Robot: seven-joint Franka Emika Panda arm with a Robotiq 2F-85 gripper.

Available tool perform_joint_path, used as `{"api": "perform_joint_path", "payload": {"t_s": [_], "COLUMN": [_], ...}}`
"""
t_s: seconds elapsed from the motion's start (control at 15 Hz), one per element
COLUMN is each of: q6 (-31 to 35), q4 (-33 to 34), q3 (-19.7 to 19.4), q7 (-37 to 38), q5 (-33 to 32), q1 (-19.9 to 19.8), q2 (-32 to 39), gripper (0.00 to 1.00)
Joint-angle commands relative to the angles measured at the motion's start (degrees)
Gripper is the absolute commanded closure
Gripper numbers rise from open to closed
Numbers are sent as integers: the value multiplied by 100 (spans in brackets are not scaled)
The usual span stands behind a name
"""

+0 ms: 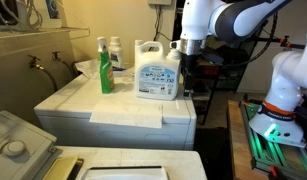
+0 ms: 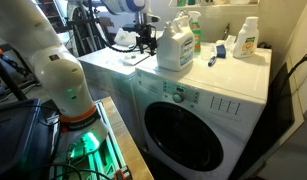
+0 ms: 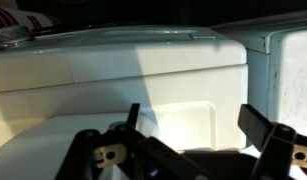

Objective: Move the detergent bottle forward

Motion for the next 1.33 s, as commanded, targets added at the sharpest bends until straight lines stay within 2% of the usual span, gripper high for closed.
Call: {"api": "perform_joint_path", "payload": {"t_s": [0.0,1.07,1.27], "q6": [-8,-57,-663], "q4": [7,3,-250], "q3": [-70,-59,-284], "q7": [14,-13,-540], "q5": [-18,-51,165], "q1": [70,82,90], "q2": [5,-24,-736], "gripper": [0,0,0]}}
